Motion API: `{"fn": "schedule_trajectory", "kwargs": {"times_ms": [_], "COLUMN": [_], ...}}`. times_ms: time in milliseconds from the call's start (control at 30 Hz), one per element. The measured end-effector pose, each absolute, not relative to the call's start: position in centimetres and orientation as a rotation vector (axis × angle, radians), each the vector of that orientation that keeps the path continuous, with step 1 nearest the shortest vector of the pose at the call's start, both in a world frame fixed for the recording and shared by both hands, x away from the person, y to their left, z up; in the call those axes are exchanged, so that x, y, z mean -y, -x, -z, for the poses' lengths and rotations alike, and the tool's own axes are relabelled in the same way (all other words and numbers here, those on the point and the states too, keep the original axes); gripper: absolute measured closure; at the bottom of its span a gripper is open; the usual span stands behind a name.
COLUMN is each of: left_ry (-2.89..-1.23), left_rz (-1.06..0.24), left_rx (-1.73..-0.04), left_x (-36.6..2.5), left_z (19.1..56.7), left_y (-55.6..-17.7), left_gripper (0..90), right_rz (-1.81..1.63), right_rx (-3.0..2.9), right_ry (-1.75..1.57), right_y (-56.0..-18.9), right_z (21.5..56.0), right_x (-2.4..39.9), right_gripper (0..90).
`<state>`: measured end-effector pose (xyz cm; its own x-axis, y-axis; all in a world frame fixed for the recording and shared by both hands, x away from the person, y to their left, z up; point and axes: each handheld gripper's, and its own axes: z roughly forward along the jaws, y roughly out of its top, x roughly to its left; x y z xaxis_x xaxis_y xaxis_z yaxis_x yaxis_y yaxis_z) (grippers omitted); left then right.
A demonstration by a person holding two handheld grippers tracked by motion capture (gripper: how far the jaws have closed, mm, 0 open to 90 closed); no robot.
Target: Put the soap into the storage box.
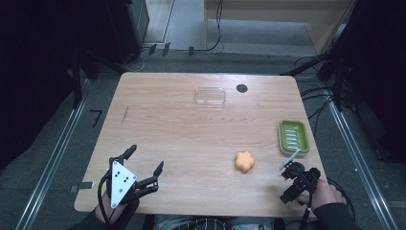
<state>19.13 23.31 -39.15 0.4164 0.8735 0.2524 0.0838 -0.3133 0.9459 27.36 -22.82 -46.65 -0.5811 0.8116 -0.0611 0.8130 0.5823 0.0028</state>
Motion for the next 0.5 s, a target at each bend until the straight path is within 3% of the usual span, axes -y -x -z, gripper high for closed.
{"fn": "schedule_trajectory", "kwargs": {"times_ms": [500], "left_ry": [-1.704], "left_rz": [-1.018], "left_rx": [-0.843], "left_x": [-23.30], "left_z": [39.17], "left_y": [-19.26], "left_gripper": [13.5], "right_rz": [0.038], "right_rx": [-2.732], "right_ry": [-1.347], "right_y": [-27.54], "right_z": [46.23], "right_x": [21.92], "right_gripper": [0.1]}}
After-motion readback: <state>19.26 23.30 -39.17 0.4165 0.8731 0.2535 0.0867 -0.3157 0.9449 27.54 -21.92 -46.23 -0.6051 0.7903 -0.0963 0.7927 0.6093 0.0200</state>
